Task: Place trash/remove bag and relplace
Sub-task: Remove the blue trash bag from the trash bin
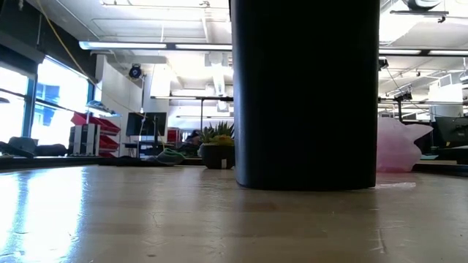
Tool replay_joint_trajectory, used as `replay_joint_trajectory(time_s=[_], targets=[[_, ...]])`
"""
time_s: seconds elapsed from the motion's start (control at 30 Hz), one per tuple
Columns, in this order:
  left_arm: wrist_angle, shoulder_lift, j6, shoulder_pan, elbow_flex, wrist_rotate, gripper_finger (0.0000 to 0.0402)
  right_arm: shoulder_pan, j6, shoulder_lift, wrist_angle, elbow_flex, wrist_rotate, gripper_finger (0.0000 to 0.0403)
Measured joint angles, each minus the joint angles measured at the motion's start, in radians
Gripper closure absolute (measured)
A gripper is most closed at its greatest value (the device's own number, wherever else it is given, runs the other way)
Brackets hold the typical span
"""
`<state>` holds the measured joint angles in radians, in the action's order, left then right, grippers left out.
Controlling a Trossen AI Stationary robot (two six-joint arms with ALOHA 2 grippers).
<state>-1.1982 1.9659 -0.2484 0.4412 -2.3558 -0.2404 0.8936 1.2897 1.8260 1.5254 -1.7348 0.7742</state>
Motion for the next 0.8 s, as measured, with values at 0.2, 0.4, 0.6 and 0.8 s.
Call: replay_joint_trajectory(time_s=[0.2, 0.4, 0.6, 0.8], targets=[[-0.030, 0.000, 0.009, -0.005, 0.000, -0.035, 0.0401, -0.016, 0.264, 0.000, -0.056, 0.277, 0.027, 0.0306], [-0.037, 0.000, 0.009, -0.011, 0.000, -0.086, 0.0401, -0.081, 0.433, 0.000, -0.061, 0.498, 0.066, 0.0306], [-0.058, 0.000, -0.016, -0.018, 0.000, -0.145, 0.0401, -0.159, 0.454, 0.000, -0.215, 0.630, 0.169, 0.0307], [-0.089, 0.000, -0.031, -0.037, 0.000, -0.169, 0.0401, -0.205, 0.130, 0.000, -0.679, 0.659, 0.240, 0.0307]])
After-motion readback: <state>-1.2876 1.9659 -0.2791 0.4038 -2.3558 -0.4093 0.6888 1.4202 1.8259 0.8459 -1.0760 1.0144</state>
